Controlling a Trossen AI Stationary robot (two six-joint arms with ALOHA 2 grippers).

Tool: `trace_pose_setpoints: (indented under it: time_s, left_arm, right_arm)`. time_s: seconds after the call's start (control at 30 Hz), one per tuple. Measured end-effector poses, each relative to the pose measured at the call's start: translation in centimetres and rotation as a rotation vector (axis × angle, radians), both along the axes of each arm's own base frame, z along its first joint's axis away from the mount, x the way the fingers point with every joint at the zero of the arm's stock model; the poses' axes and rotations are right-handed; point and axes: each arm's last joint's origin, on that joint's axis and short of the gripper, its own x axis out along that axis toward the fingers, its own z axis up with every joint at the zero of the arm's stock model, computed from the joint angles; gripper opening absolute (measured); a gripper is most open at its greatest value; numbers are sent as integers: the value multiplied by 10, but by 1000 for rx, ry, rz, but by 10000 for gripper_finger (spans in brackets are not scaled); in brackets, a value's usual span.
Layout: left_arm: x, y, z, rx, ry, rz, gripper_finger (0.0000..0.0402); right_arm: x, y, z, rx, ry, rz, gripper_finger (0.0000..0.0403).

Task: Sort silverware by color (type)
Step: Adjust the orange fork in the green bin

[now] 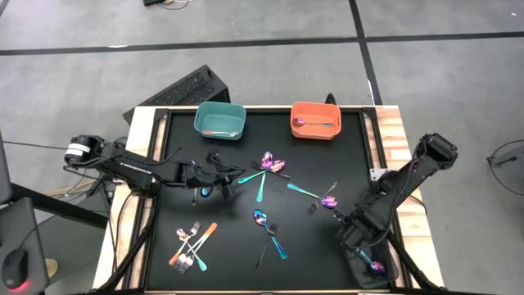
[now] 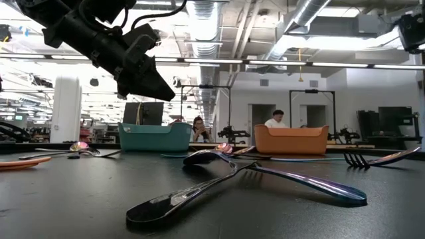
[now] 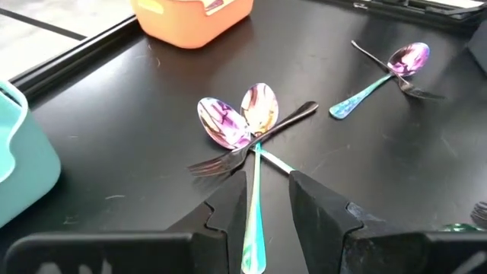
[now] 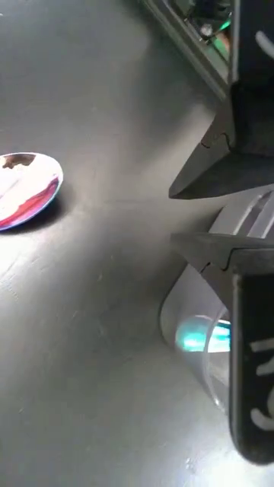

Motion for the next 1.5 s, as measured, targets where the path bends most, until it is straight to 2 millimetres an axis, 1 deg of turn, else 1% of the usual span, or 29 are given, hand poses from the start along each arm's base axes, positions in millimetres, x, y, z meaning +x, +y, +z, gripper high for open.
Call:
trace_pose_setpoints:
  time_s: [0.17,0.33,0.4,0.53,0.7,0.8,1.0,1.17,1.27,1.37,1.5]
  left_arm:
    - [0,0,0,-2,-2,3,88]
    - [0,0,0,-3,-6,14,88]
    - [0,0,0,-16,-14,23,88]
    - [1,-2,1,-72,-53,51,89]
    - [2,-12,4,-88,-87,17,89]
    - [1,-17,4,-87,-92,-7,89]
    - [0,-24,5,-82,-110,27,89]
    - [-1,-34,5,-107,-123,15,89]
    - [-3,-42,4,-112,-122,-18,89]
    - [-5,-49,3,-90,-99,-55,89]
    - [-4,-47,5,-2,-90,-52,88]
  right_arm:
    - [2,2,0,-35,-76,9,101]
    - [15,-4,2,-143,-245,9,101]
    - [24,-9,2,-163,-295,16,101]
    - [42,-21,3,-187,-340,50,102]
    - [58,-39,5,-282,-381,89,104]
    - [66,-46,6,-316,-407,105,107]
    - [77,-59,-9,-285,-425,195,114]
    - [85,-67,-22,-212,-515,180,115]
    - [90,-62,-22,-181,-605,174,115]
    - [91,-59,-20,-188,-640,175,115]
    - [93,-59,-18,-210,-677,155,115]
